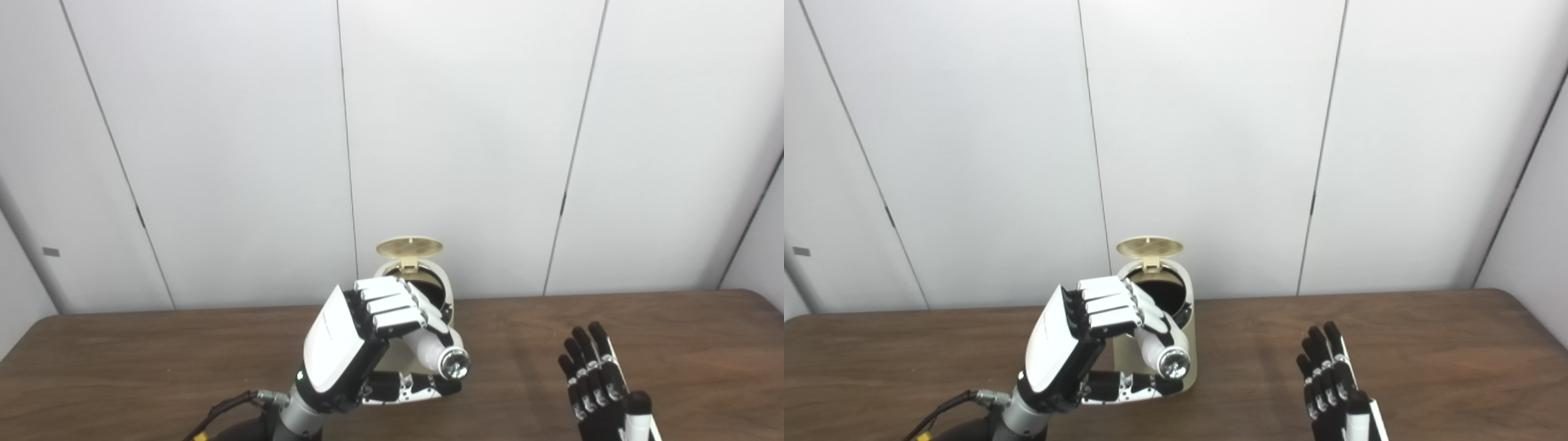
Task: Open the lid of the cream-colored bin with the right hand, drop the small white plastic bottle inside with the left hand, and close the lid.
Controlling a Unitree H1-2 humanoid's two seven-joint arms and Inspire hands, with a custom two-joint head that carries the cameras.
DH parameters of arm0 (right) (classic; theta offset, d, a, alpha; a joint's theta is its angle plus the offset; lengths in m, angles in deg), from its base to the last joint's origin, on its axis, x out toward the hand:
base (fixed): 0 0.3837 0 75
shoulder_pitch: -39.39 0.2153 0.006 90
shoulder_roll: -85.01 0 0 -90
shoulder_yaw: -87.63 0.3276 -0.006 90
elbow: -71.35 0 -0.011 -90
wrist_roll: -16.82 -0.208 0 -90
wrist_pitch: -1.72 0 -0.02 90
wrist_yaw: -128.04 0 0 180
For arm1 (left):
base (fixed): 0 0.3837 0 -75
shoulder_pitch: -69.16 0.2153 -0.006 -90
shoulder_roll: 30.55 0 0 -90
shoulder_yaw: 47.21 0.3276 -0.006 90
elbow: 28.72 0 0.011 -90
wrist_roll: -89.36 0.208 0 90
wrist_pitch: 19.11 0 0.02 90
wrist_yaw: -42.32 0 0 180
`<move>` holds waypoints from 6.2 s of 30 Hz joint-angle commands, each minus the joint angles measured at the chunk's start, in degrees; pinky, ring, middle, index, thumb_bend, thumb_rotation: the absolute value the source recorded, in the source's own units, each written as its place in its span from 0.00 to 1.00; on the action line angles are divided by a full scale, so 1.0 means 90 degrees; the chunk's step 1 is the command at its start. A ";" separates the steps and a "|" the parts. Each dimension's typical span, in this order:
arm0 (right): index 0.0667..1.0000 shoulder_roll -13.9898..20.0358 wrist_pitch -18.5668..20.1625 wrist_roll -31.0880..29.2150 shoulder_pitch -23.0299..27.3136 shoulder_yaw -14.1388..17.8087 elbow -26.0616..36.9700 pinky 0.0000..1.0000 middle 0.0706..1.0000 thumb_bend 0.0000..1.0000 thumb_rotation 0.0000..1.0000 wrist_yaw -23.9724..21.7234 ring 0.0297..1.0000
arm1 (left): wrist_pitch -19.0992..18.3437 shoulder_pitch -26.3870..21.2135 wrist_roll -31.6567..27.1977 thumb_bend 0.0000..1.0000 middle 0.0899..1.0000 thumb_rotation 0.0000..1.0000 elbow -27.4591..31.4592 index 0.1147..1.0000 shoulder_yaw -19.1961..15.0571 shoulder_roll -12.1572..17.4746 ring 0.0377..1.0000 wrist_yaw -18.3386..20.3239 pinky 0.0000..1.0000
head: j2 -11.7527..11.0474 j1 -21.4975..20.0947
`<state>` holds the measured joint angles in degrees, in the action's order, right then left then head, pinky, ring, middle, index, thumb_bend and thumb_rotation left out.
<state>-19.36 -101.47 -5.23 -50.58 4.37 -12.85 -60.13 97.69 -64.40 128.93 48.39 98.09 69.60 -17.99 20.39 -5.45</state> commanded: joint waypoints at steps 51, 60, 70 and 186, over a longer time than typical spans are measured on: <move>0.97 -0.0313 -0.0050 0.0267 -0.0780 -0.0385 0.0625 0.98 0.95 0.88 0.80 0.0059 0.97 | 0.0014 -0.0660 -0.4005 0.50 0.47 0.00 -0.2639 0.37 -0.1790 -0.1270 0.44 0.2006 0.36 | -0.0044 -0.0302; 0.99 -0.0323 0.0049 0.0288 -0.0779 -0.0429 0.0726 1.00 0.96 0.88 0.81 0.0111 0.98 | 0.0014 -0.0192 -0.4284 0.50 0.47 0.00 -0.2725 0.37 -0.3705 -0.1942 0.44 0.3845 0.34 | 0.0005 -0.0318; 0.98 -0.0321 0.0108 0.0352 -0.0756 -0.0452 0.0778 1.00 0.97 0.87 0.81 0.0167 0.99 | 0.0014 0.0020 -0.4255 0.50 0.46 0.00 -0.2749 0.38 -0.4666 -0.2353 0.45 0.4955 0.38 | 0.0036 -0.0315; 0.91 0.2612 0.2769 0.6988 0.6267 -0.3052 -0.0055 0.98 0.92 0.99 0.95 -0.2998 1.00 | -0.0063 0.2985 -0.4154 0.22 0.78 0.84 0.0943 0.77 -0.6397 -0.2648 0.77 0.6309 0.71 | -0.0046 0.0349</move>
<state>4.28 -75.66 56.94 1.79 -23.41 -13.60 -87.71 96.38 -35.73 90.83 54.90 40.33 45.90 38.97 20.04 -2.29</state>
